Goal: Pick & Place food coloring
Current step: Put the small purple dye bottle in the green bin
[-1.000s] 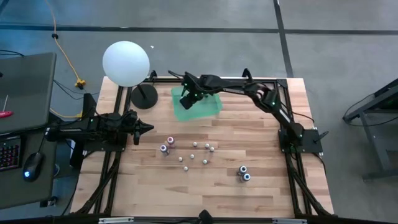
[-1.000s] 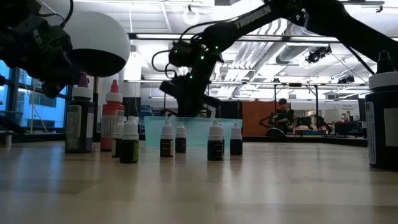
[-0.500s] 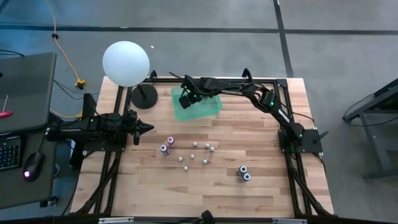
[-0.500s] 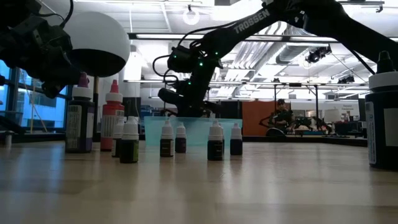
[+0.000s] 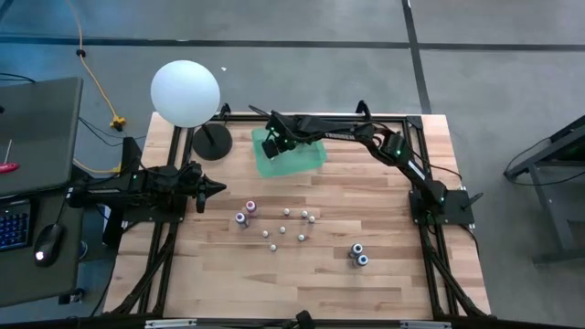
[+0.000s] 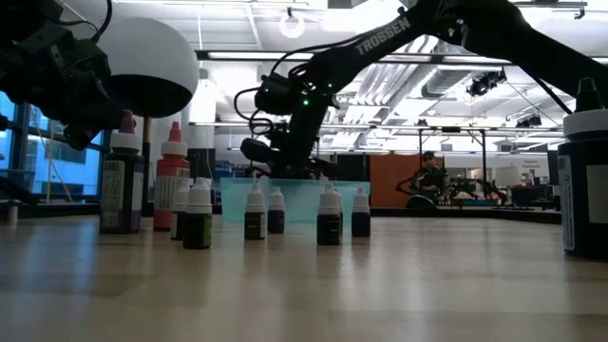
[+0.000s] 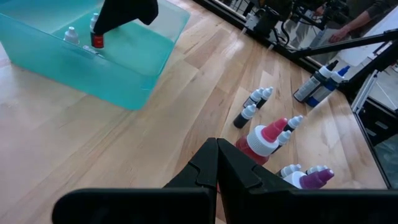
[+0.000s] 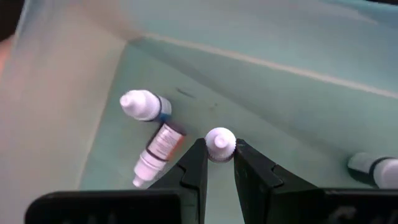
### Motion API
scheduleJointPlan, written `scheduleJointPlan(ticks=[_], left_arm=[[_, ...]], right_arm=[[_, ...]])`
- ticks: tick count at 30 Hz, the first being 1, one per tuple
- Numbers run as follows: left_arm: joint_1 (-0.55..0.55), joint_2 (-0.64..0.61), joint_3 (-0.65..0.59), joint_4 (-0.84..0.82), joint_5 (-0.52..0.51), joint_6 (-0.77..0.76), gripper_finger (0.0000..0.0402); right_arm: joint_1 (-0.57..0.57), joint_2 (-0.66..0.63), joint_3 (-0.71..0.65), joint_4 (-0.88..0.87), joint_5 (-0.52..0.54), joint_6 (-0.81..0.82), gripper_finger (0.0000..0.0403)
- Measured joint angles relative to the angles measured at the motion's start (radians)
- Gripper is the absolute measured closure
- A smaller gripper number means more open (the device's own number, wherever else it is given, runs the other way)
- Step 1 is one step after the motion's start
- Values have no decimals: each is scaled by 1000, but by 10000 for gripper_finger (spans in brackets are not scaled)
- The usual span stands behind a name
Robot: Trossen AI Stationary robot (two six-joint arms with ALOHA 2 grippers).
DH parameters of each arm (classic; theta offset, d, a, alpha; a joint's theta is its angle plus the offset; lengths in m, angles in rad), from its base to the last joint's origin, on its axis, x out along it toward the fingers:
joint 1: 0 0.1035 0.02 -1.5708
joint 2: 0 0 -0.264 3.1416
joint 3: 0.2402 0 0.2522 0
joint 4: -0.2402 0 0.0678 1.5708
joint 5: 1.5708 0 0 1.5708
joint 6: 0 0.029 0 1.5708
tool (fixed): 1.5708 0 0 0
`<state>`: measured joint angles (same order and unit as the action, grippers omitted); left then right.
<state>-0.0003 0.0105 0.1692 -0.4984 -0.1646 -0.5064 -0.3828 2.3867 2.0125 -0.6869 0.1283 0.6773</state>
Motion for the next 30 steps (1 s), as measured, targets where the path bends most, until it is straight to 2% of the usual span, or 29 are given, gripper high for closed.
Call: scheduleJointPlan(ticks=[16, 24, 30], left_arm=[[0, 0, 0, -2, 0, 4, 401], [0, 0, 0, -2, 0, 4, 401], [0, 0, 0, -2, 0, 4, 401]], right_arm=[[10, 3, 0, 11, 22, -3, 350], [11, 22, 4, 13, -21, -1, 349], [21, 26, 5, 22, 13, 0, 330]])
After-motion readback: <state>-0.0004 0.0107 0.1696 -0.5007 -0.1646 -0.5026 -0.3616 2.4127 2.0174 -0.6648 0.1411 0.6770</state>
